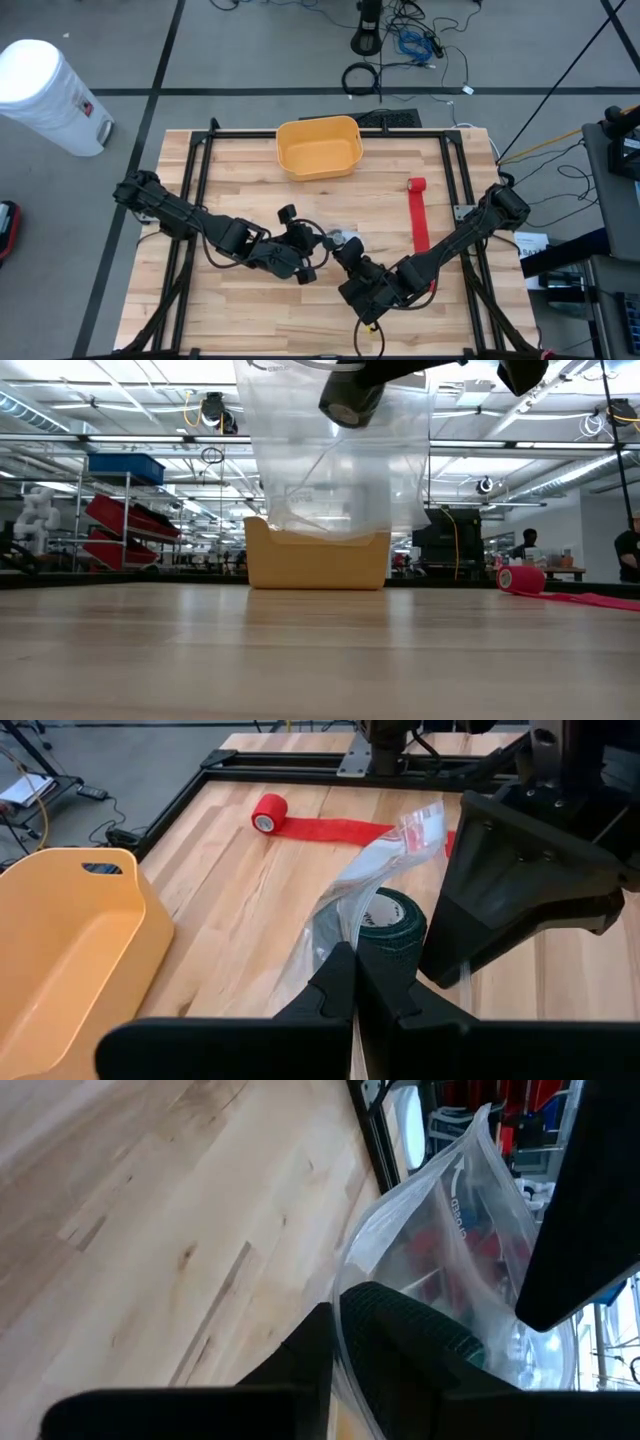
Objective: Roll bandage
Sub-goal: Put the rolled green bandage into the transparent zip bag
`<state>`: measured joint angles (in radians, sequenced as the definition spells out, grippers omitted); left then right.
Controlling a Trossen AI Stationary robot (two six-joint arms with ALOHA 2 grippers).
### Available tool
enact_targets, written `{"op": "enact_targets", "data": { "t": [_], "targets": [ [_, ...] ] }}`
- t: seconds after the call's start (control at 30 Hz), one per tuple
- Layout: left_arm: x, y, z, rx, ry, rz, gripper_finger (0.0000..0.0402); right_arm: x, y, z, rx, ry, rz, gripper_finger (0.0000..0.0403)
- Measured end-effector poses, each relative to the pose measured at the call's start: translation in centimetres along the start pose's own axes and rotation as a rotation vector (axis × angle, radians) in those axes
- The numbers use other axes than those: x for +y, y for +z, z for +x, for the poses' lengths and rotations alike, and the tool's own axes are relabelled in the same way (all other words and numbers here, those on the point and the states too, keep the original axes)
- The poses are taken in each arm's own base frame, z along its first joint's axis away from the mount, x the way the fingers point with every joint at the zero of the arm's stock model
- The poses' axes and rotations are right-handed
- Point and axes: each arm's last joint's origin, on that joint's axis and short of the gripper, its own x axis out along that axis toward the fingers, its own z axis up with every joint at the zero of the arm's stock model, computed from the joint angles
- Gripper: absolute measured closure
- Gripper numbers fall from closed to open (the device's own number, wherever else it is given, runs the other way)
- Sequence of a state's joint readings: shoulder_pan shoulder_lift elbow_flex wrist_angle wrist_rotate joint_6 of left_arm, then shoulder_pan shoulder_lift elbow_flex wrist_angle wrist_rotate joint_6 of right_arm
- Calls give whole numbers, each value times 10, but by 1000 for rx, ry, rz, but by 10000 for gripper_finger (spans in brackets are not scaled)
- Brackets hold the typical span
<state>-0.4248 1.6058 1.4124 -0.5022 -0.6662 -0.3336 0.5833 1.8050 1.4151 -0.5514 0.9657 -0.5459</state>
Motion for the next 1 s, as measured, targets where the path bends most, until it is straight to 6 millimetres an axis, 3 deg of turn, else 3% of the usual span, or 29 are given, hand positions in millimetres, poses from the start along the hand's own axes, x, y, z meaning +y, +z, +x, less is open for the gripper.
{"op": "enact_targets", "data": {
  "t": [0.17,0.37,0.67,0.8,0.9,1.0],
  "targets": [
    [0,0,0,0,0,0,400,-1,-1,2,-2,11,14,397],
    [0,0,0,1,-1,2,400,-1,1,1,-27,44,31,401],
    [-7,-4,8,23,-52,17,400,-30,22,-25,-122,36,200,402],
    [-11,-4,7,14,-81,49,400,-47,22,-29,-161,216,345,403],
    [-13,-1,2,-23,-85,71,400,-50,21,-30,-128,162,389,403],
    [-13,6,-4,-104,6,82,400,-47,17,-31,-110,259,400,403]
  ]
}}
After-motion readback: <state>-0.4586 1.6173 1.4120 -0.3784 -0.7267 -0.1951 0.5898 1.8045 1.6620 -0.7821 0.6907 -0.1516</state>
